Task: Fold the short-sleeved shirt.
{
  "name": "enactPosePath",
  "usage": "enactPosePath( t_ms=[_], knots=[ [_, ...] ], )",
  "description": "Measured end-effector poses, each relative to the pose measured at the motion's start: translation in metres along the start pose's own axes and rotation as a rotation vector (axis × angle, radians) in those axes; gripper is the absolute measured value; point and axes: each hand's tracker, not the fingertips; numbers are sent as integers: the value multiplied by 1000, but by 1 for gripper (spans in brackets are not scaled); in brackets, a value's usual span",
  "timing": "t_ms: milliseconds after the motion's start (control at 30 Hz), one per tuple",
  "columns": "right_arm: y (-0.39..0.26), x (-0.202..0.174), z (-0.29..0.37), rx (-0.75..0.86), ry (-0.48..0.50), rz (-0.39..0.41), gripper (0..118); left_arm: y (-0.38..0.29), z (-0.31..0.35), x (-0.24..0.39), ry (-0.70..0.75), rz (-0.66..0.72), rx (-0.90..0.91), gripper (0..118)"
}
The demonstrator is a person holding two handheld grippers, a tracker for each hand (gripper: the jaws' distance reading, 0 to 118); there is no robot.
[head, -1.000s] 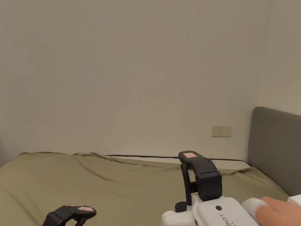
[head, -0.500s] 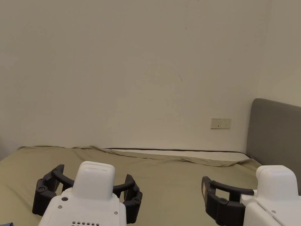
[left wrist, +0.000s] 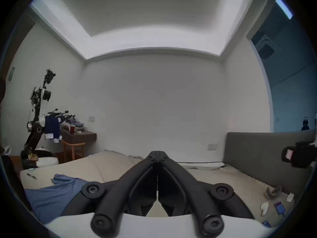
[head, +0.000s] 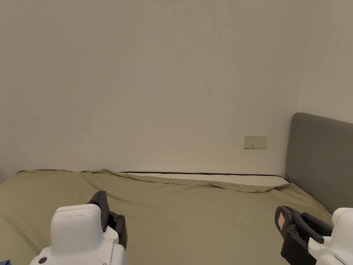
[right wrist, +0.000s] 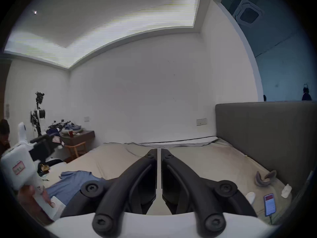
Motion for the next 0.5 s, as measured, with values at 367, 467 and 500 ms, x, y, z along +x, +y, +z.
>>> enactPosePath(
  t_ms=[367, 467, 500],
  knots=[
    [11, -71, -41, 0, 221, 54, 6, 36, 8, -112, 191, 0, -266, 0],
    [6, -126, -59, -9, 439, 36, 6, 47, 42, -176, 443, -69, -266, 0],
    [1, -149, -57, -9, 513, 29, 6, 49, 54, -197, 510, -80, -273, 0]
  ],
)
